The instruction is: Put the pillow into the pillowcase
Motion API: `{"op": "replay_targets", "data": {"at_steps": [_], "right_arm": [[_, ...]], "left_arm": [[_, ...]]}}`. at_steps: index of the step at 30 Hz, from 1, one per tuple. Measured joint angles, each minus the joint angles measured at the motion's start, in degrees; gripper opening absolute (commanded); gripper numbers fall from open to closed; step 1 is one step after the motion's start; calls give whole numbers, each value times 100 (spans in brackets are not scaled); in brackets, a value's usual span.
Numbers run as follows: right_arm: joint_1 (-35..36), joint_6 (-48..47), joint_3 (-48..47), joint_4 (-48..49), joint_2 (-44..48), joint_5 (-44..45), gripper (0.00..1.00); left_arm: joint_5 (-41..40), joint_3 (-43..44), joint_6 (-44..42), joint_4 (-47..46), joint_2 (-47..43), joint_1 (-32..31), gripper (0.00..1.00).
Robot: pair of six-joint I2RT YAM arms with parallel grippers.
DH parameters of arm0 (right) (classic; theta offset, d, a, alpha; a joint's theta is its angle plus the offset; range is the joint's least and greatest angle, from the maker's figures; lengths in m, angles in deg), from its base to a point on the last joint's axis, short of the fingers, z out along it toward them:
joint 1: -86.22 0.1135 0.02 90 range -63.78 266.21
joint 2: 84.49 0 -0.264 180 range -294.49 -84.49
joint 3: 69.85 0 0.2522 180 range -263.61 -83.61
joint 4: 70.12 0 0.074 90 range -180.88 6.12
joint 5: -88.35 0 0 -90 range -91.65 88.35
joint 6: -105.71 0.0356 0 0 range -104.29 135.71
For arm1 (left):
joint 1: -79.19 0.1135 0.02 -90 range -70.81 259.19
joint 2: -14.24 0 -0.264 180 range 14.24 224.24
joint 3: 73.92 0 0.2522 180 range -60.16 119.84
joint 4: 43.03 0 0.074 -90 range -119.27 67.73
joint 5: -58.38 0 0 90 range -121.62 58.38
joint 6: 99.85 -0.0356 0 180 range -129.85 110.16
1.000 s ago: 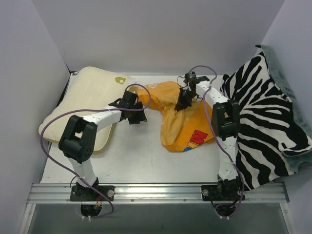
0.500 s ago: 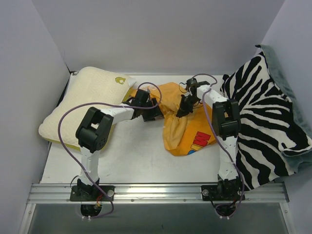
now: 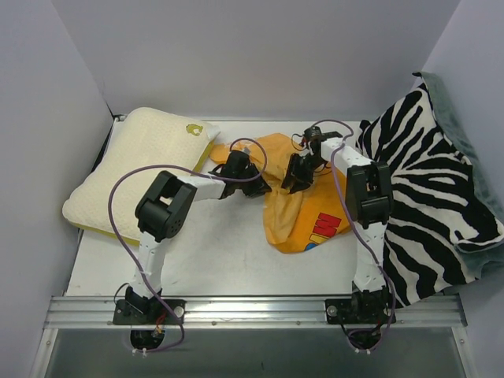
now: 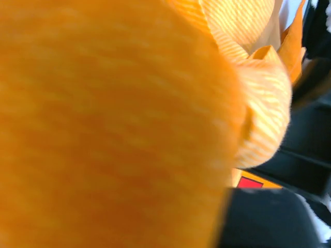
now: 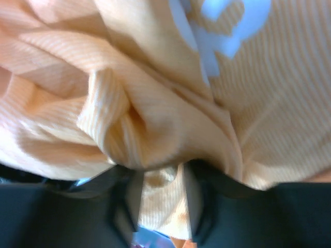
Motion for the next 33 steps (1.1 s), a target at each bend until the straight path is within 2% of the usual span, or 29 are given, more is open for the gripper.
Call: {"op": "replay_targets", "data": {"at_steps": [1, 3, 6, 12, 17, 20, 22, 23, 25, 26, 27, 29, 30, 33], "right_arm": [[-13, -13, 63, -7, 76, -4, 48], [-50, -52, 264, -48, 323, 109, 56], [-216, -133, 372, -310, 627, 605, 57], [-614, -214, 138, -761, 597, 1628, 57], [-597, -214, -804, -1058, -299, 1818, 61], [-562, -216, -1086, -1237, -496, 1849, 63], [-562, -216, -1152, -1311, -546, 1873, 64], [-557, -212, -1204, -1360, -588, 1878, 65], [-564, -181, -1250, -1403, -608, 1878, 68], [-573, -168, -1281, -1434, -629, 1878, 68], [-579, -164, -1325, -1469, -656, 1875, 69], [-590, -162, -1377, -1515, -678, 1882, 69], [-599, -177, -1408, -1528, -686, 1886, 69], [-634, -258, -1585, -1565, -750, 1895, 70]], "left_arm": [[-20, 0, 7, 9, 4, 11, 18], [-48, -2, -35, 37, -4, 26, 10], [-50, -39, -214, 201, -111, 61, 0], [-33, -116, -1001, 1663, -1099, 188, 0], [-15, -404, -1794, 3215, -2396, 216, 0], [-72, -942, -2177, 4120, -3110, 219, 1], [-146, -1274, -2396, 4811, -3471, 219, 8], [-181, -1445, -2511, 5163, -3639, 219, 22], [-260, -1661, -2739, 5757, -3858, 188, 45], [-334, -1749, -2824, 6015, -3978, 162, 60], [-428, -1814, -2892, 6260, -4118, 118, 67], [-634, -1884, -2949, 6653, -4509, 33, 77], [-723, -1902, -2942, 6765, -4763, 15, 80], [-988, -1888, -2935, 6907, -5580, 125, 80]]}}
